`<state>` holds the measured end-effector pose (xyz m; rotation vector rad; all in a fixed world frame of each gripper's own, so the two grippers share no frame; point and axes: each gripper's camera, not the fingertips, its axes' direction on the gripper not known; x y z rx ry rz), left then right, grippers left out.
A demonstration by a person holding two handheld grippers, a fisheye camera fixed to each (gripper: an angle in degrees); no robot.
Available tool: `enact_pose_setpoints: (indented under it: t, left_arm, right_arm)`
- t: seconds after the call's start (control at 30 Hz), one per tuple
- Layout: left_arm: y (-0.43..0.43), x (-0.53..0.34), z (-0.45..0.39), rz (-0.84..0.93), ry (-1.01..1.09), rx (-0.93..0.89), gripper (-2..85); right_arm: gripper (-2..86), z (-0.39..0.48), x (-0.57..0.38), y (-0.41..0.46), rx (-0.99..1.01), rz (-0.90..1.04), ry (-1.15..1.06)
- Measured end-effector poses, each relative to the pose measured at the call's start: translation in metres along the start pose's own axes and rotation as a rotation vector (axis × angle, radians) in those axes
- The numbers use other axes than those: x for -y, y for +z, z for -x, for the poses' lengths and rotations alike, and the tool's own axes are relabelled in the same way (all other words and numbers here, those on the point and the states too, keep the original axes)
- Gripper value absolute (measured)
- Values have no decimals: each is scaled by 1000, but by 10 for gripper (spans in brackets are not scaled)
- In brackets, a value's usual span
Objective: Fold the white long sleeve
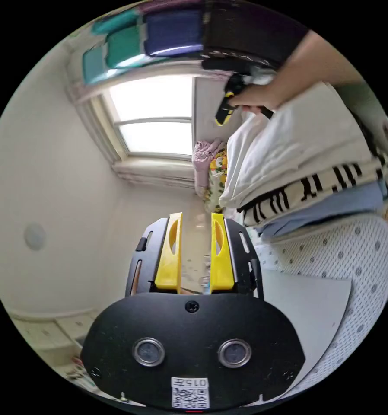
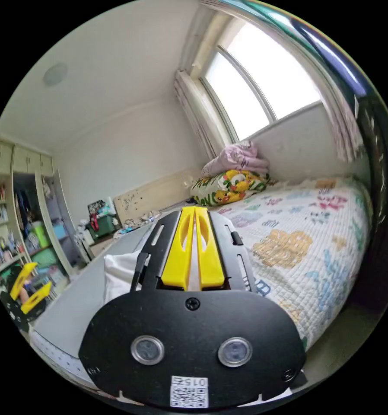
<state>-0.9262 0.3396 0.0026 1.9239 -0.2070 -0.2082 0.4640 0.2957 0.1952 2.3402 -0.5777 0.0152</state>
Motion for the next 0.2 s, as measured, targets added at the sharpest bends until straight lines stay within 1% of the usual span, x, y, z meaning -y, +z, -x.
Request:
enact_pose_setpoints:
  t: [0.03, 0.07, 0.1, 0.2]
  left_arm:
    - [-33, 4, -1, -15, 90, 85, 96]
    - [-60, 4, 4, -27, 139, 110, 97]
    - [-72, 5, 7, -26, 156, 113, 97]
    - [-114, 2, 14, -5, 233, 170, 100]
  right_arm:
    - [-5, 33, -8, -16, -55, -26, -119]
    - [-5, 62, -19, -33, -78, -46, -225]
    - [-5, 75, -25, -43, -76, -52, -265]
    - [-5, 118, -59, -97, 71, -38, -383]
